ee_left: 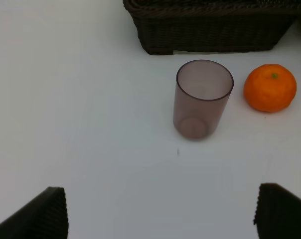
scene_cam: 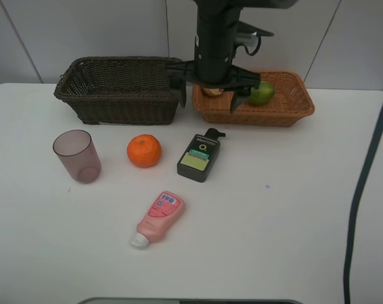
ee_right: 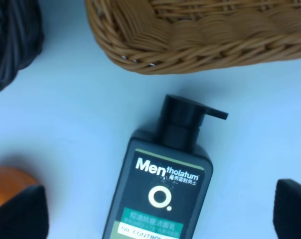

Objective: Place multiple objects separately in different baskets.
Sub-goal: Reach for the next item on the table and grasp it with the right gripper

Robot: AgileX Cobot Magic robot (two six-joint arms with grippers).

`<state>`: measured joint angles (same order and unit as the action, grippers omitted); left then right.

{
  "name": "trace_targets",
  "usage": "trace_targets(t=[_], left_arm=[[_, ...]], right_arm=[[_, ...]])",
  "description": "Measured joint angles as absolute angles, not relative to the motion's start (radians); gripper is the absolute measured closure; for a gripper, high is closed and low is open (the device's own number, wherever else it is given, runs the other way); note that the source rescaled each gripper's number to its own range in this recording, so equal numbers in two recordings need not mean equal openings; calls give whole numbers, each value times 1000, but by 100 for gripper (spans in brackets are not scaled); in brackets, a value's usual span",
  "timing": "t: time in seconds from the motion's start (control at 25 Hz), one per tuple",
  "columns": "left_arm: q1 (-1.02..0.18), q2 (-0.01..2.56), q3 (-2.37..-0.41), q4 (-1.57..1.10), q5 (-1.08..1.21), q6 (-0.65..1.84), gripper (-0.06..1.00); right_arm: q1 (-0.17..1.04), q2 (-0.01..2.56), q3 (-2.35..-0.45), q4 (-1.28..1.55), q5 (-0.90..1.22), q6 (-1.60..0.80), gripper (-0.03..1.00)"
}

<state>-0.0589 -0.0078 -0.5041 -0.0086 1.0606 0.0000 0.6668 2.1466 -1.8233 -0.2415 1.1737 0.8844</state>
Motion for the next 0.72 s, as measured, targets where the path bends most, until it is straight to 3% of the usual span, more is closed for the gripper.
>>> trace_targets(t=[0.72], left_arm=[[-59,-8,-504,-9,1061,0,-2]], right_arm=[[685,2139,-1497,-198,860,1034,-3]])
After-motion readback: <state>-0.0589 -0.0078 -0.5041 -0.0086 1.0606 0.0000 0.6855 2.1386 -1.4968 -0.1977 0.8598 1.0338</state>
